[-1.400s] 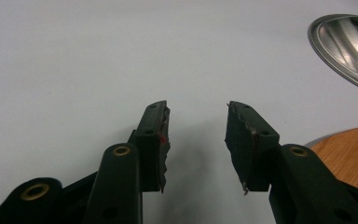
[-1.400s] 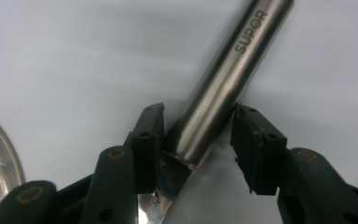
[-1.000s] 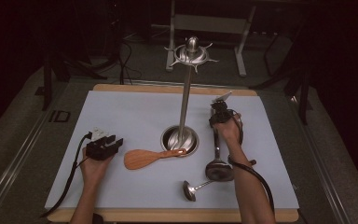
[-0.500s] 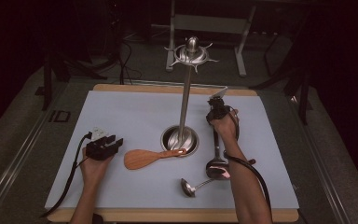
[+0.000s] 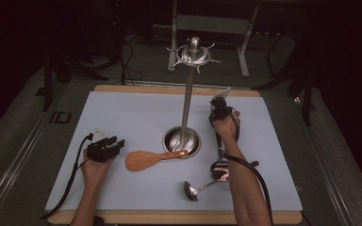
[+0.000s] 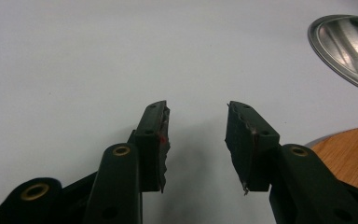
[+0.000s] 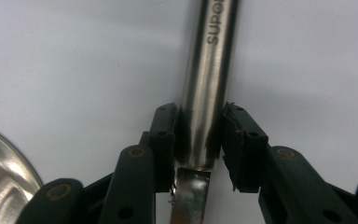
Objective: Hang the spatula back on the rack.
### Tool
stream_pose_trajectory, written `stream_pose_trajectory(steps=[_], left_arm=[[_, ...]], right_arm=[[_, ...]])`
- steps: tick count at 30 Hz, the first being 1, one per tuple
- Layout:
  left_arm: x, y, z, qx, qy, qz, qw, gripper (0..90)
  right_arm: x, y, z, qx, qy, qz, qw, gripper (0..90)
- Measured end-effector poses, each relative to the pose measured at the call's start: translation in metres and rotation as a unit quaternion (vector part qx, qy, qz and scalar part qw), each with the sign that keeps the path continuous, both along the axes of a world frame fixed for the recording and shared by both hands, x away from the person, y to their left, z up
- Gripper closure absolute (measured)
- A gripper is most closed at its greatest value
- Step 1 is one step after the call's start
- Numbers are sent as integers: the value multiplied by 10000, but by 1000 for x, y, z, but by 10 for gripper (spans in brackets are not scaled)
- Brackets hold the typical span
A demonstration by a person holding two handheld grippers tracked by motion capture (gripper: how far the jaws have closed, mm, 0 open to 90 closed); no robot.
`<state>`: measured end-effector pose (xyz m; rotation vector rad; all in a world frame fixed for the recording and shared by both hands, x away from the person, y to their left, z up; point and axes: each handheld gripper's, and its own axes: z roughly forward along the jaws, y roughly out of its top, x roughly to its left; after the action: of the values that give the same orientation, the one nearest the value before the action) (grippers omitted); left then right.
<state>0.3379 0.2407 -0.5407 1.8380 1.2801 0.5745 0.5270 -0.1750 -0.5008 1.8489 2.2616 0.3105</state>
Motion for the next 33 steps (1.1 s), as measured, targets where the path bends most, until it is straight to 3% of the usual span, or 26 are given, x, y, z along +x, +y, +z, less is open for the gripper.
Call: stream_pose_trajectory(steps=[4, 16, 24, 31, 33], left_arm=[[0, 0, 0, -24, -1, 15, 10000, 593], [0, 3, 0, -145, -14, 35, 9999, 593], [0, 3, 0, -130, 0, 51, 9999, 591], [0, 3, 0, -122, 2, 79, 9999, 590], [0, 3, 0, -122, -6, 87, 9999, 587]], right_arm=[[-4, 4, 2, -93, -78, 136, 9998, 693], [-21, 3, 32, 471, -578, 454, 9962, 693], [-28, 4, 41, 517, -836, 548, 9936, 693], [-39, 3, 52, 664, -1218, 657, 9881, 693], [-42, 2, 56, 769, -1373, 738, 9848, 692]])
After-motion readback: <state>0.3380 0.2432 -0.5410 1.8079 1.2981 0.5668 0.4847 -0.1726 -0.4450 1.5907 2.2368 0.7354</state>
